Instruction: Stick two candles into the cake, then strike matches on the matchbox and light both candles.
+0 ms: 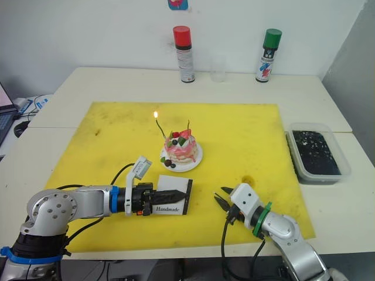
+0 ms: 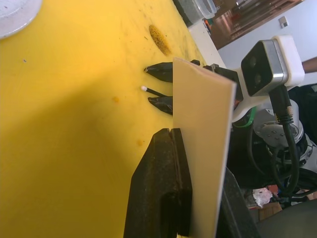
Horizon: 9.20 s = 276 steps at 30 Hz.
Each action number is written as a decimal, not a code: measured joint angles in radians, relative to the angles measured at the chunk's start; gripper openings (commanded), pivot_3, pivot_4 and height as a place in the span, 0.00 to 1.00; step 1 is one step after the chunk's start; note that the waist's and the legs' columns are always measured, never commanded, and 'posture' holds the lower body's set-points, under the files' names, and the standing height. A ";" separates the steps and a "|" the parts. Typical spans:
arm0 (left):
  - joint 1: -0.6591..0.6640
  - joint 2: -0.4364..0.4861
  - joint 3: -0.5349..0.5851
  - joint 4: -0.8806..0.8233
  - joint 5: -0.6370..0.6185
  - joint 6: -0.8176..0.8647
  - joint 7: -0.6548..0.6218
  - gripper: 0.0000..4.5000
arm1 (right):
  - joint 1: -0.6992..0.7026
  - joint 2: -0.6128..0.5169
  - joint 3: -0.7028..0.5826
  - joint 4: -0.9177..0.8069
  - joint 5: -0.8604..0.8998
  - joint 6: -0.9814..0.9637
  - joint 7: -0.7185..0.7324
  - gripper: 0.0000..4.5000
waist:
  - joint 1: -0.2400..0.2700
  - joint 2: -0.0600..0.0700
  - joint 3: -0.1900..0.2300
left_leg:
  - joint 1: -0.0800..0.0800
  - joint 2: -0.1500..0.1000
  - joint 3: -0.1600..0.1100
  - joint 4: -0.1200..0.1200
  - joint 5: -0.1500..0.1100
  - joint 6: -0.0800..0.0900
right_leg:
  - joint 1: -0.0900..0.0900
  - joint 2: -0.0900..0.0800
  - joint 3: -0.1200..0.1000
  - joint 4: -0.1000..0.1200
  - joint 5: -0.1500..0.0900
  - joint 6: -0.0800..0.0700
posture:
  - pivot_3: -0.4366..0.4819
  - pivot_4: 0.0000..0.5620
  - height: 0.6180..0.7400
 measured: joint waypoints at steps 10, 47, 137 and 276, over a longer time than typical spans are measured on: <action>0.000 0.000 0.000 0.000 0.000 0.002 0.000 0.00 | 0.000 0.011 0.010 0.001 0.001 0.011 0.006 0.16 | 0.000 -0.002 -0.002 | 0.001 0.000 0.000 0.000 0.000 0.000 | 0.000 0.000 0.000 0.001 0.000 0.000 | 0.48 0.27 1.00; -0.178 -0.075 0.025 0.126 0.002 0.013 -0.049 0.00 | -0.442 -0.243 0.092 -0.149 -0.067 0.016 0.338 0.00 | 0.002 -0.002 -0.002 | -0.002 -0.001 -0.002 0.014 0.000 0.000 | 0.000 0.000 -0.001 0.011 0.000 0.001 | 0.48 0.27 1.00; 0.059 0.227 0.176 -0.063 -0.293 -0.032 0.048 0.00 | -0.893 0.012 0.043 0.481 -0.286 -0.292 0.204 0.00 | 0.002 0.001 0.002 | -0.001 0.000 -0.001 0.011 0.000 0.000 | -0.002 -0.001 -0.001 0.013 0.000 -0.008 | 0.48 0.27 1.00; -0.044 0.071 -0.017 -0.001 -0.124 0.059 0.272 0.87 | -0.473 -0.513 -0.369 -0.177 0.570 0.460 0.578 1.00 | 0.002 0.003 0.004 | -0.003 -0.001 -0.001 0.010 -0.001 0.000 | -0.001 -0.001 0.000 0.008 -0.003 0.000 | 0.48 0.27 1.00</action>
